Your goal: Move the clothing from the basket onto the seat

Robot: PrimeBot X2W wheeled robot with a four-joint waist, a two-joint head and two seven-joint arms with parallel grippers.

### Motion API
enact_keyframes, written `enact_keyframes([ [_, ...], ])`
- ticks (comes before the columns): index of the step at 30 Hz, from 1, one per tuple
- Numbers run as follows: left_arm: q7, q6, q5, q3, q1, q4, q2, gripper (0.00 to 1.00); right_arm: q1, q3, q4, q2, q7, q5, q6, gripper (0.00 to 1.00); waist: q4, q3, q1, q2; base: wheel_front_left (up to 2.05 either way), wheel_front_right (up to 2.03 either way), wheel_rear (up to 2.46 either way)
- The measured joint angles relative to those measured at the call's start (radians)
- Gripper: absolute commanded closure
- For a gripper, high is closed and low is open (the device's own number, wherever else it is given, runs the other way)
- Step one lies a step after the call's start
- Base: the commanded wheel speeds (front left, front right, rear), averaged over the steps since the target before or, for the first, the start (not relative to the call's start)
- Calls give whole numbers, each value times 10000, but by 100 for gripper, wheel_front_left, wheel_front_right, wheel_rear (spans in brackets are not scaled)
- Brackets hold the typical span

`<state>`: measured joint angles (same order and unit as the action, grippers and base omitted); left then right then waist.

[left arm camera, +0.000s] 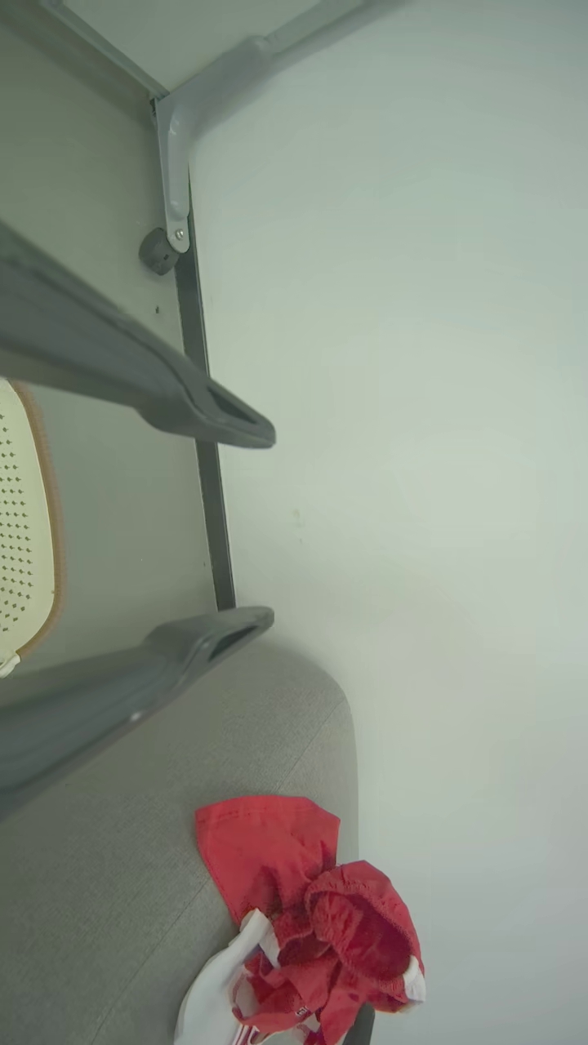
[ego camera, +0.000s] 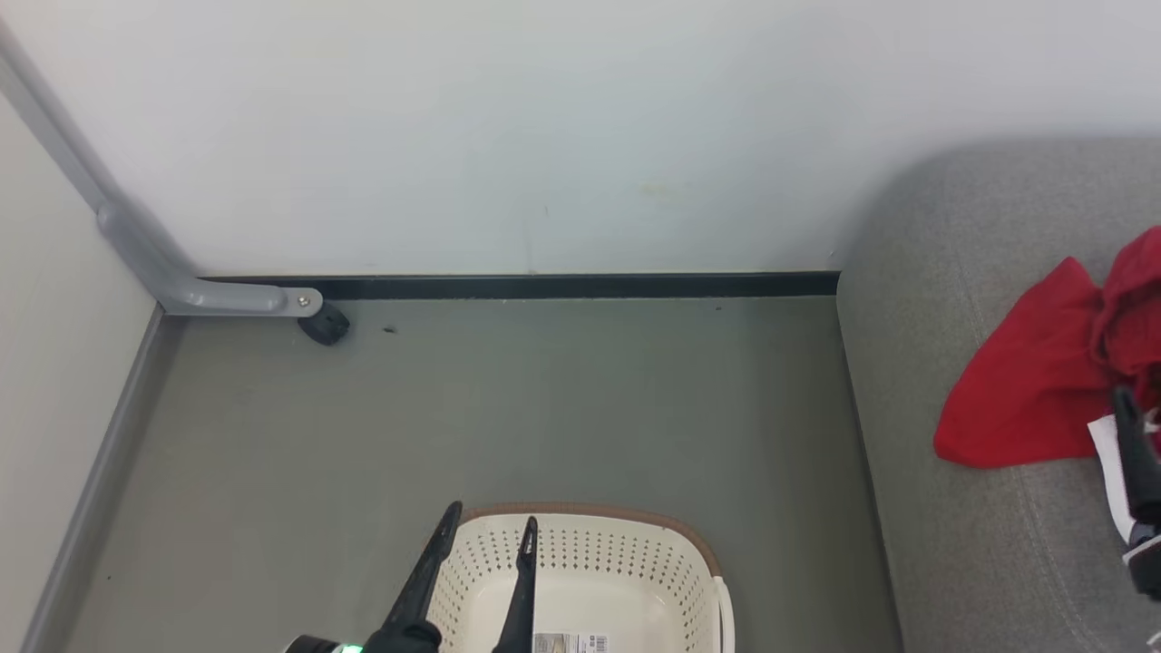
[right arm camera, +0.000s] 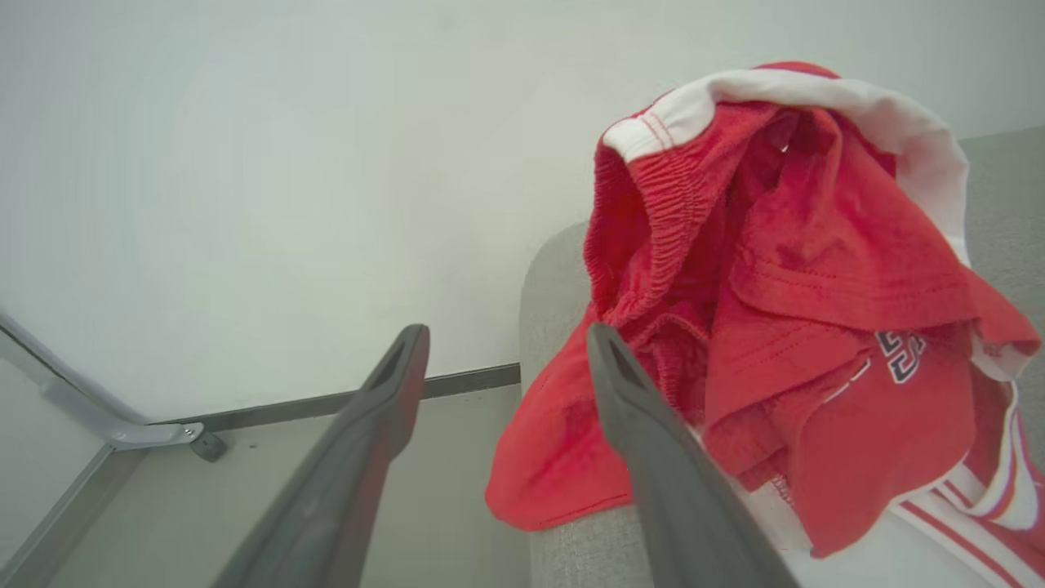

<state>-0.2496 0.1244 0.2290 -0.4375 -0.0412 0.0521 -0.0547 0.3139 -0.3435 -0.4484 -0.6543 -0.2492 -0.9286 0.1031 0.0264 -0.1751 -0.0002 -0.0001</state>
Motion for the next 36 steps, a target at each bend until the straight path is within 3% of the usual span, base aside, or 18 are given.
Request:
enact_keyframes([
  [13,0,0,-439,1814,994,2,6,0,-1657,-261,2725,1166,0,1549,-909,0,-77,1071,0,0,0,0,0],
  [25,12,0,-558,2397,1552,431,8,0,-2763,-272,3216,1350,0,2583,-1666,0,-23,1766,1,0,0,0,0],
  [36,12,0,-531,2571,1761,646,8,0,-3443,282,3379,1331,0,3124,-1877,0,4,1896,2,1,0,0,0],
])
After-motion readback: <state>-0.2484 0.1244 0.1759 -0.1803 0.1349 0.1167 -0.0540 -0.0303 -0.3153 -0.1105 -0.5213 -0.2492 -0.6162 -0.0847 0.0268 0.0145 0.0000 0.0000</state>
